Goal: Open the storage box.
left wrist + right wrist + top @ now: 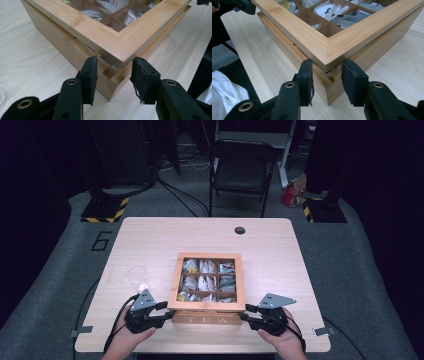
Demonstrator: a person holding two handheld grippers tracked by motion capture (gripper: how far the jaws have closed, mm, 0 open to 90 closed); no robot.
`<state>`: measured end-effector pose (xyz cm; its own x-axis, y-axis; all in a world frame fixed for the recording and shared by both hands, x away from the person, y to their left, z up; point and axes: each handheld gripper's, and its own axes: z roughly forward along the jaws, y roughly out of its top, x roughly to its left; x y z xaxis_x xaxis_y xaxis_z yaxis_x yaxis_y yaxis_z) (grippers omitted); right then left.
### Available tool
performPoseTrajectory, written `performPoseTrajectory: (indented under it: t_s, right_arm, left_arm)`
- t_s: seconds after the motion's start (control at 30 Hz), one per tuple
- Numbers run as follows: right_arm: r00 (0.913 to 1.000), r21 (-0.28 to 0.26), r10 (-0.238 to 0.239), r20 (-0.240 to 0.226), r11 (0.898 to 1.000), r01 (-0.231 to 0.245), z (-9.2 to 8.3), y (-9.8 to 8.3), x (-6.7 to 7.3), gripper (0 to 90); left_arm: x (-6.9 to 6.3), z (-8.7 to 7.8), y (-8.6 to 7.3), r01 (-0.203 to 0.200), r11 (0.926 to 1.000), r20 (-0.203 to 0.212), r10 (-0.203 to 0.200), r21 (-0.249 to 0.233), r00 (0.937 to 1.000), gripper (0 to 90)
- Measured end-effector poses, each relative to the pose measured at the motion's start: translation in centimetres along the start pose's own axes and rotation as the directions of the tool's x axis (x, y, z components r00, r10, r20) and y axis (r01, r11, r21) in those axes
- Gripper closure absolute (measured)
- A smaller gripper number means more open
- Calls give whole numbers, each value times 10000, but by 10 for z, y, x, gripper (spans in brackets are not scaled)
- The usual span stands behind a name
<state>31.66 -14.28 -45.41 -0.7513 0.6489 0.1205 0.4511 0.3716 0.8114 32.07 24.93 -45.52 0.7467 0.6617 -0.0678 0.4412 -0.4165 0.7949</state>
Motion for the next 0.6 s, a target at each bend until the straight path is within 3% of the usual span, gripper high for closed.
performPoseTrajectory:
  t_s: [0.1, 0.3, 0.53, 0.6]
  right_arm:
    - [10000, -60, 8, -10, 10000, -8, 0, 0, 0, 610]
    - [9999, -417, 74, -125, 9991, -79, -4, 2, -2, 609]
    - [9998, -395, -152, 164, 9991, 158, -6, 8, -1, 547]
    - [9994, -527, -240, 242, 9983, 252, -7, 9, -1, 544]
  left_arm:
    - [-1, 2, 4, -91, 9999, 20, 91, 64, 10000, 565]
    - [0, 0, 9, 119, 9999, 75, -118, -107, 9999, 557]
    - [-2, -5, 16, -7, 9999, -315, 3, -127, 9995, 477]
    - [-1, -7, 18, 12, 9999, -234, -15, -137, 9997, 476]
